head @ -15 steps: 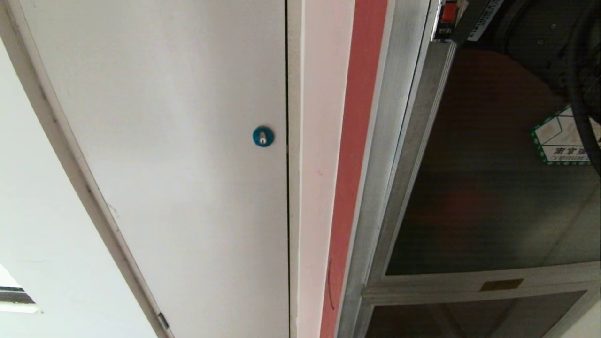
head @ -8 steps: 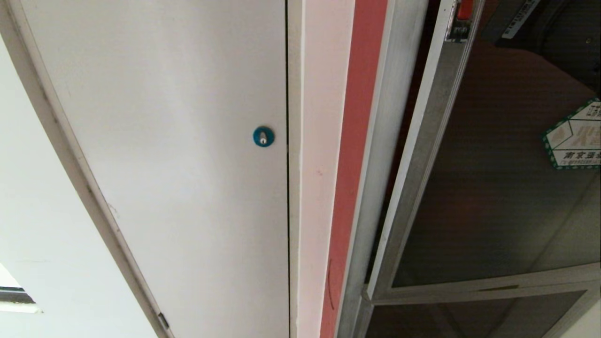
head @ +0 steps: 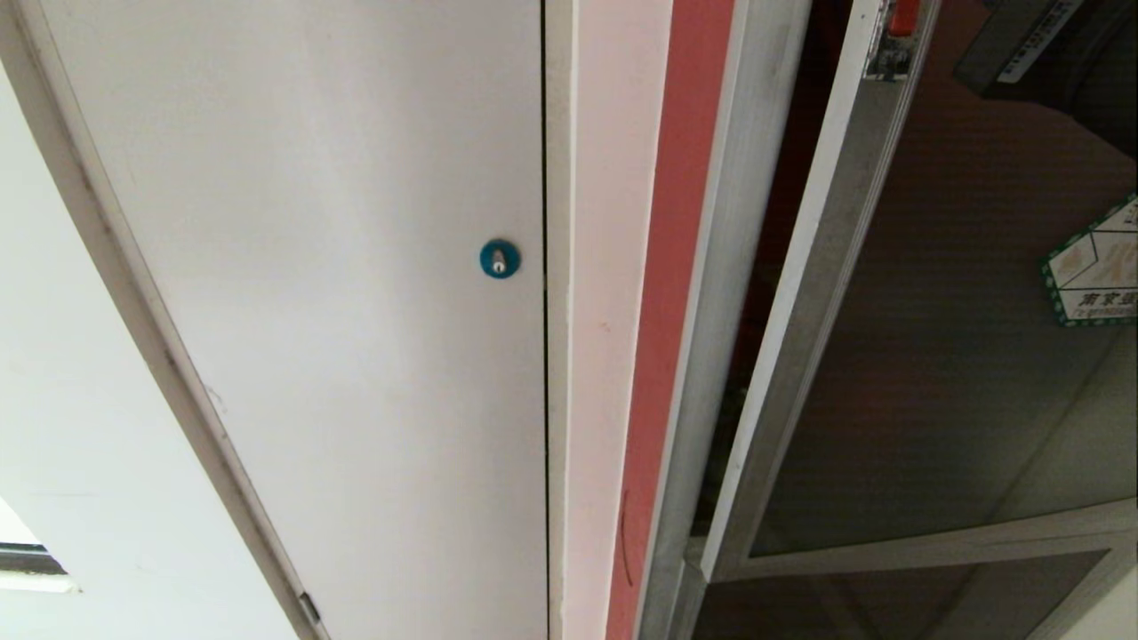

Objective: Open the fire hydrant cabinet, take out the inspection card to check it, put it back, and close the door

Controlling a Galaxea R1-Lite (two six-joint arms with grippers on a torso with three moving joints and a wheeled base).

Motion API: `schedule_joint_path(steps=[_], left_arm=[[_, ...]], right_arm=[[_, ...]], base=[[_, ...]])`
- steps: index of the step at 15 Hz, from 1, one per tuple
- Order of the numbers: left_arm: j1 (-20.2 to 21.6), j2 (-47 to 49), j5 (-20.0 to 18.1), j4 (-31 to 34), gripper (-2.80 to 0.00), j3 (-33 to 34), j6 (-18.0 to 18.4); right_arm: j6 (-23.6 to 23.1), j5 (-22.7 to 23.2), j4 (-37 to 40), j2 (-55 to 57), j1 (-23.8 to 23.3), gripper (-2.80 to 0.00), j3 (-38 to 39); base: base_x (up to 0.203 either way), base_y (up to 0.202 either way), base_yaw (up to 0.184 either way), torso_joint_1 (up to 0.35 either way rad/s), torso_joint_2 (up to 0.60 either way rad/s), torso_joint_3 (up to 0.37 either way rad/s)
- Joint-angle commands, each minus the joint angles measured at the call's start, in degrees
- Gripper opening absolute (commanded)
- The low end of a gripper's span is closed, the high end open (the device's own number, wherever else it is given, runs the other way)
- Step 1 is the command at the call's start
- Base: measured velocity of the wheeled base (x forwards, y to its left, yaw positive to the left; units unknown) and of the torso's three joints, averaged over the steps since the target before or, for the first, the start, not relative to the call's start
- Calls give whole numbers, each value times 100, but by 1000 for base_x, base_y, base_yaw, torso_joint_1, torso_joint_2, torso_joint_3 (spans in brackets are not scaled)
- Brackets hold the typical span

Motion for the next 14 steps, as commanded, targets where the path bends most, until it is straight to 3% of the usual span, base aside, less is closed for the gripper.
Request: schedule_joint_path(steps=[1, 8, 9, 14], left_arm=[[0, 0, 0, 2, -280, 2, -1], [0, 0, 0, 2, -280, -2, -1], [0, 0, 0, 2, -280, 2, -1], [0, 0, 0, 2, -280, 2, -1]], right_arm=[[-11, -34, 5, -61, 2, -280, 74], [-16, -26, 287, -287, 2, -280, 92], [-16, -26, 287, -287, 2, 0, 99], [-16, -26, 295, -296, 2, 0, 98]], base=[[0, 0, 0, 0, 0, 0], [0, 0, 0, 0, 0, 0], [0, 0, 0, 0, 0, 0], [0, 0, 0, 0, 0, 0]])
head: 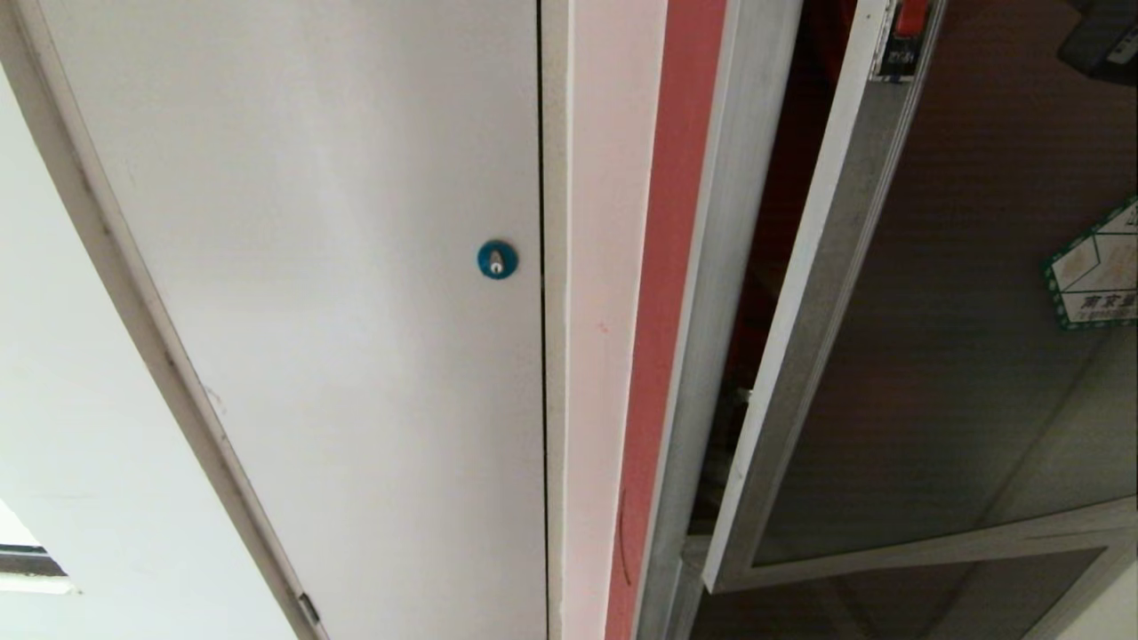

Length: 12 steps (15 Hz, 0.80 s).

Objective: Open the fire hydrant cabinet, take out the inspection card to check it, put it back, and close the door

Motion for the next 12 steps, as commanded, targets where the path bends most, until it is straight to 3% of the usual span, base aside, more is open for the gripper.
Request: schedule_joint_path(steps=[1, 12], left_arm=[[5, 2, 2, 0, -280, 0, -1], [5, 0, 2, 0, -280, -8, -1]], right_arm=[[-12, 51, 49, 14, 24, 0, 5], [-12, 164, 515, -701, 15, 0, 607]], base=[[0, 0, 0, 0, 0, 0], [0, 0, 0, 0, 0, 0]])
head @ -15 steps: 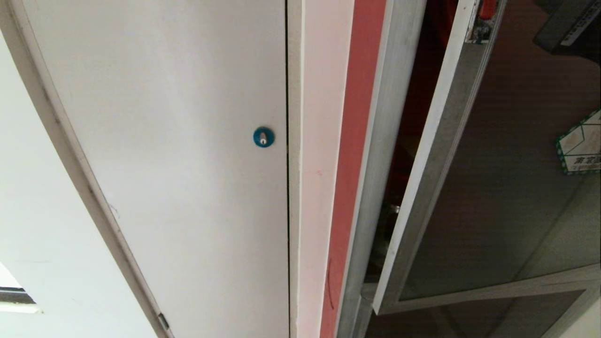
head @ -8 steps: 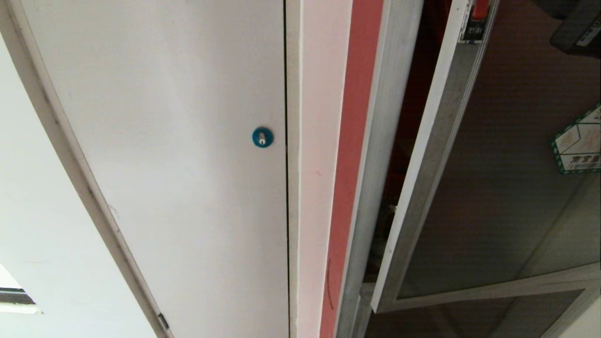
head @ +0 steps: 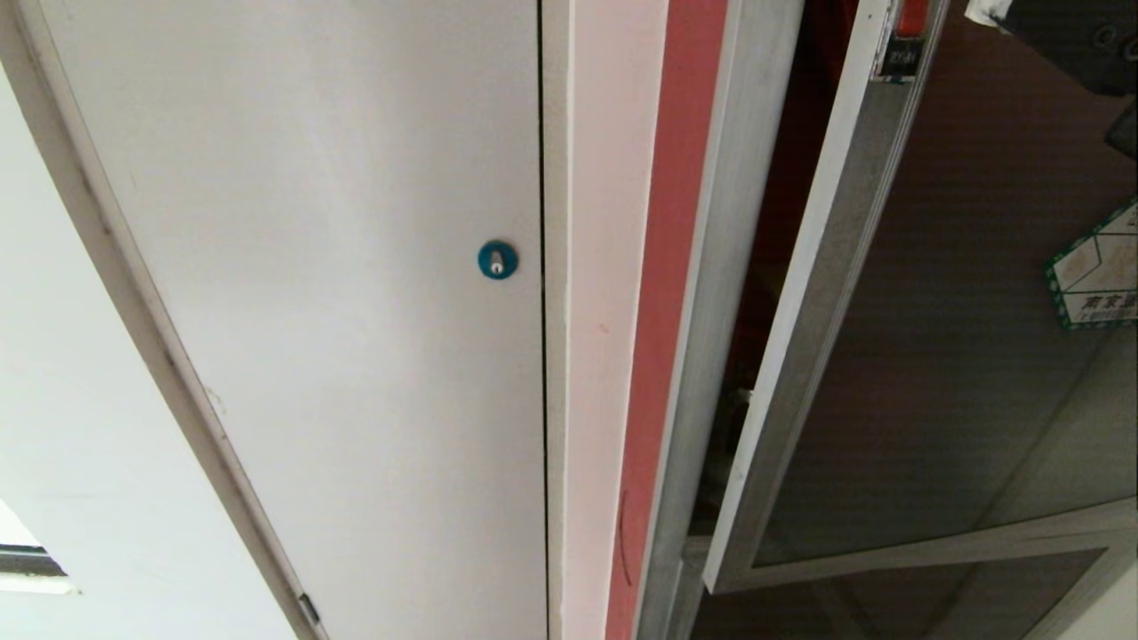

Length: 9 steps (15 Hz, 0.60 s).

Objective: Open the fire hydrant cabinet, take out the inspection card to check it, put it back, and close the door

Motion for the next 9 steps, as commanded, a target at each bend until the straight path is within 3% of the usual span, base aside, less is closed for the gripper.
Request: schedule_joint_path(steps=[1, 7, 8, 9], left_arm=[[0, 0, 4, 2, -280, 2, -1], [0, 0, 4, 2, -280, 2, -1], [0, 0, 4, 2, -280, 2, -1], [0, 0, 4, 2, -280, 0, -1]], right_arm=[[-12, -19, -8, -246, -3, 0, 182], [-13, 43, 773, -1218, -185, 0, 697], [-12, 51, 840, -1362, -288, -280, 786], [-17, 54, 866, -1496, -443, -280, 922]], base=[[0, 0, 0, 0, 0, 0], [0, 0, 0, 0, 0, 0], [0, 0, 0, 0, 0, 0], [0, 0, 0, 0, 0, 0]])
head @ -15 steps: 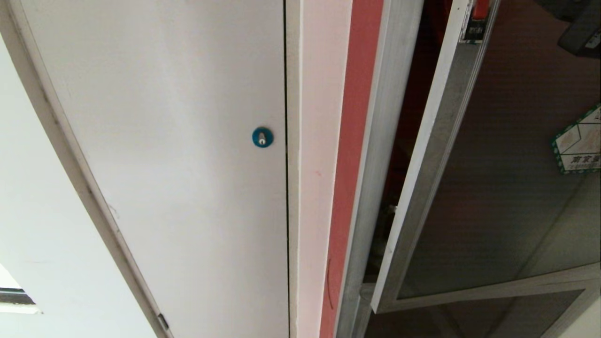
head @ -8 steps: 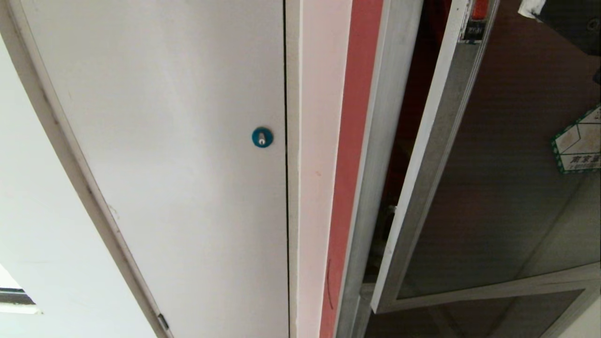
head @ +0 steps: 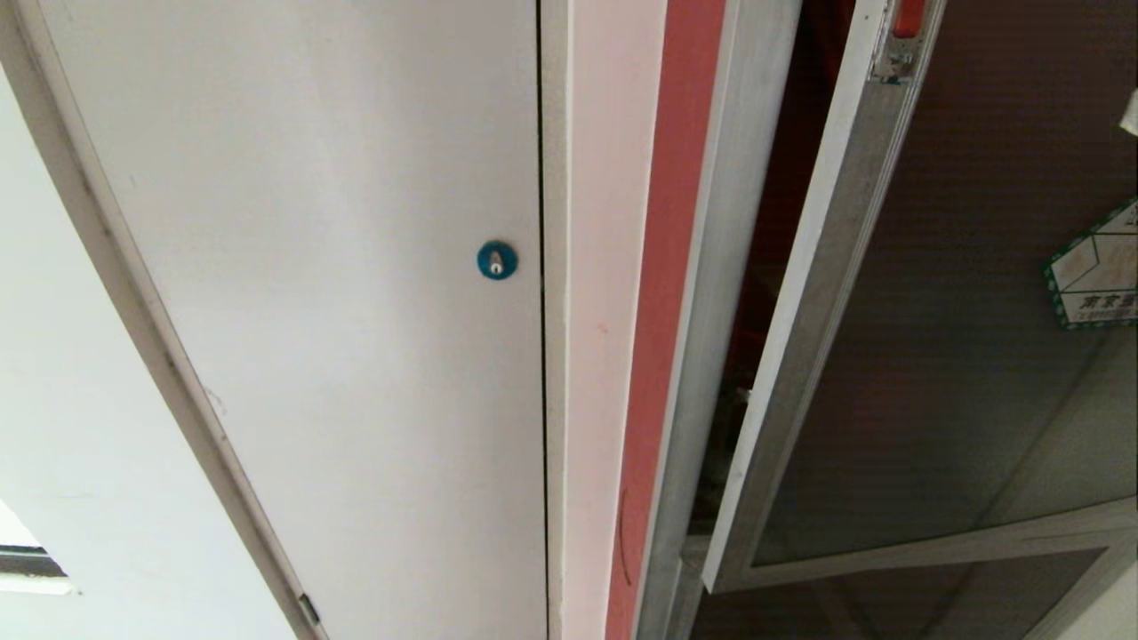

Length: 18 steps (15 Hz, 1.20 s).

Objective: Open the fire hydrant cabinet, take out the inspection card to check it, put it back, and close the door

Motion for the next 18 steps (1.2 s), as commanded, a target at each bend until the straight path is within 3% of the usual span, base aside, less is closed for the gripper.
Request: schedule_joint_path(steps=[1, 4, 10, 15, 18], left_arm=[[0, 0, 3, 0, -280, 1, -2], [0, 0, 3, 0, -280, 2, -2], [0, 0, 3, 0, -280, 2, -2], [0, 0, 3, 0, -280, 2, -2], [0, 0, 3, -1, -280, 2, -2]], right_arm=[[-13, -15, -15, -349, -173, -280, 152], [-6, -5, 93, -703, -611, -280, 222], [-13, -73, 343, -1652, -2242, -280, 239], [-3, -107, 1693, -3059, -3497, -280, 264], [30, 42, 2608, -3878, -3725, -280, 475]], base=[[0, 0, 0, 0, 0, 0], [0, 0, 0, 0, 0, 0], [0, 0, 0, 0, 0, 0], [0, 0, 0, 0, 0, 0], [0, 0, 0, 0, 0, 0]])
